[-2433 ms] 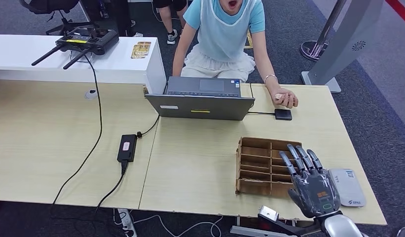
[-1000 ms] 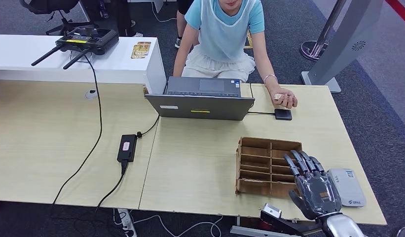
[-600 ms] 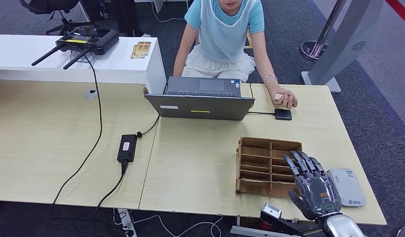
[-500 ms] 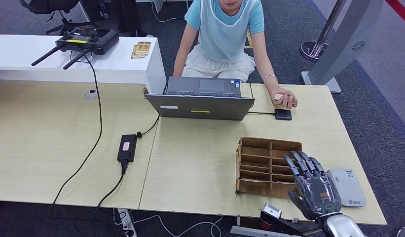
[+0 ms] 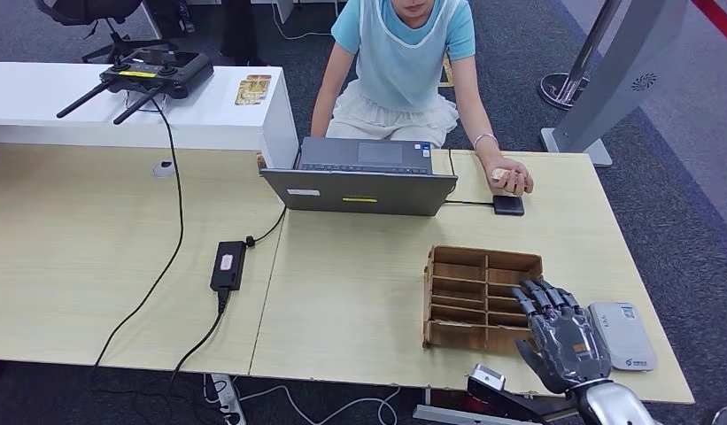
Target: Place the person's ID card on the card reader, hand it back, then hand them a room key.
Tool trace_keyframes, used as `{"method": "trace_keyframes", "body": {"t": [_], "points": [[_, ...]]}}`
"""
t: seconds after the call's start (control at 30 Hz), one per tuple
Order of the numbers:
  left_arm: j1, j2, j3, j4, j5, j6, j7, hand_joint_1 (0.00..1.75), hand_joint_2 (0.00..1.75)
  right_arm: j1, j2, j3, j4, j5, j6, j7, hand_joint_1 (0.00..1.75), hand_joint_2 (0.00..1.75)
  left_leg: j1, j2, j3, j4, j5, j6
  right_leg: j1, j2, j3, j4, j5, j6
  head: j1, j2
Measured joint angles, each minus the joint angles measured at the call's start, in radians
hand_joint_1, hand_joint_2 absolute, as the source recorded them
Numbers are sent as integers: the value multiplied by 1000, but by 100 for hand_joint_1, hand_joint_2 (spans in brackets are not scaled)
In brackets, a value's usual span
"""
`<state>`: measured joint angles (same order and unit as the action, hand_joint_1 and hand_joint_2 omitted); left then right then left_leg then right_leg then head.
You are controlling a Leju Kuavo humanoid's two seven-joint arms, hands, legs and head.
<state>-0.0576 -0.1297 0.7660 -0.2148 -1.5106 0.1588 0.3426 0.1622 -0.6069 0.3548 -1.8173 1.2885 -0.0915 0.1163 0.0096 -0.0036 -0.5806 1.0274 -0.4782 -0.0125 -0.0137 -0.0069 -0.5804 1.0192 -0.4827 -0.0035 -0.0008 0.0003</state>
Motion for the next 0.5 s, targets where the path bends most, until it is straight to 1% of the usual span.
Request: {"method": "trace_keyframes", "body": {"t": [0.03, 0.17, 0.5], "points": [[0, 0, 0, 0, 0, 0, 0, 0, 0, 0, 0, 0, 0, -1, 0, 0, 57, 175, 0, 0, 0, 0, 0, 0, 0, 0, 0, 0, 0, 0, 0, 0], [0, 0, 0, 0, 0, 1, 0, 0, 0, 0, -5, 0, 0, -5, 2, 0, 53, 175, 0, 0, 0, 0, 0, 0, 0, 0, 0, 0, 0, 0, 0, 0], [0, 0, 0, 0, -3, 3, 0, 0, 0, -2, -15, 0, 12, -19, 6, 2, 54, 175, 0, 0, 0, 0, 0, 0, 0, 0, 0, 0, 0, 0, 0, 0]]}}
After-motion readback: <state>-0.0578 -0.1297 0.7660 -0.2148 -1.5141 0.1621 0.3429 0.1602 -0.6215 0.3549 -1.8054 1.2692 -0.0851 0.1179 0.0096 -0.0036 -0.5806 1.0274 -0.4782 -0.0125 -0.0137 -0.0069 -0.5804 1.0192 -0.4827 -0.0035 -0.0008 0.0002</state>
